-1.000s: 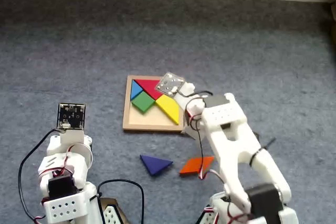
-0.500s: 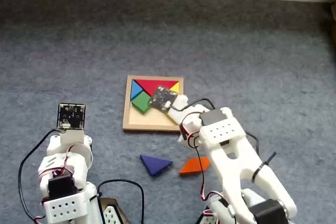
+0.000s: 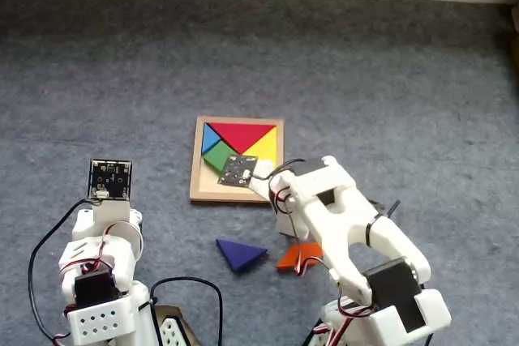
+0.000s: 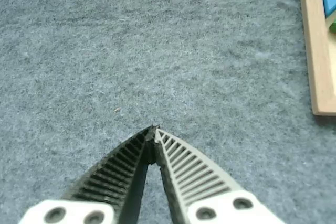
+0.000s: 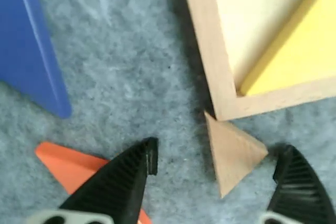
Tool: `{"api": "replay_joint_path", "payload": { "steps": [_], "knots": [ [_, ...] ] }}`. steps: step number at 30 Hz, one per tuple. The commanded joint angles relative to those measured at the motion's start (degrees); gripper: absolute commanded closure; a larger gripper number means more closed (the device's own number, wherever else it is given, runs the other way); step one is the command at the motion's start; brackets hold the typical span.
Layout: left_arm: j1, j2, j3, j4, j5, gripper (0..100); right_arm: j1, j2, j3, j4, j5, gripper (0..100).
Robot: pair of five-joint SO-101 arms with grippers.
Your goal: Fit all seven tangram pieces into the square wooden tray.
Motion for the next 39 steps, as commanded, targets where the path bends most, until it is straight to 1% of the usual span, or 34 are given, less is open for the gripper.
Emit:
{"api": "replay_joint_path", "payload": {
  "steps": [1, 3, 5, 13, 20, 24, 26, 30, 32, 33, 36, 39],
  "knots": [
    [0.9, -1.5, 1.1, -1.1, -0.6, 99, 0.4, 0.0, -2.4, -0.7, 1.6, 74.5],
    [0.9, -1.5, 1.1, -1.1, -0.6, 99, 1.5, 0.0, -2.9, -0.7, 1.7, 79.4],
    [0.9, -1.5, 1.1, -1.1, -0.6, 99, 2.9, 0.0, -3.4, -0.7, 1.7, 81.7],
    [0.9, -1.5, 1.1, -1.1, -0.6, 99, 7.2, -0.8, -3.8, -0.7, 1.8, 82.1],
    [0.9, -1.5, 1.1, -1.1, -0.7, 99, 7.9, -12.3, -3.1, -0.4, 1.8, 82.1],
    [0.9, -1.5, 1.1, -1.1, -0.7, 99, 7.3, -13.8, -0.2, -0.7, 1.7, 81.7],
    [0.9, -1.5, 1.1, -1.0, -0.7, 99, 6.1, -12.7, 0.4, -0.7, 1.7, 79.9],
    [0.9, -1.5, 1.1, -1.0, -0.7, 99, 4.6, -8.7, 0.3, -0.7, 1.8, 70.0],
    [0.9, -1.5, 1.1, -1.0, -0.7, 99, 4.3, -6.8, 0.3, -0.7, 1.8, 66.9],
    [0.9, -1.5, 1.1, -1.0, -0.7, 99, 4.2, -6.2, 0.1, -0.7, 1.9, 66.6],
    [0.9, -1.5, 1.1, -1.0, -0.7, 99, 2.9, -4.0, -1.3, -0.4, 5.7, 66.6],
    [0.9, -1.5, 1.1, -1.0, -0.7, 99, 2.7, -2.0, -2.0, -0.6, 7.1, 66.6]
  ]
}}
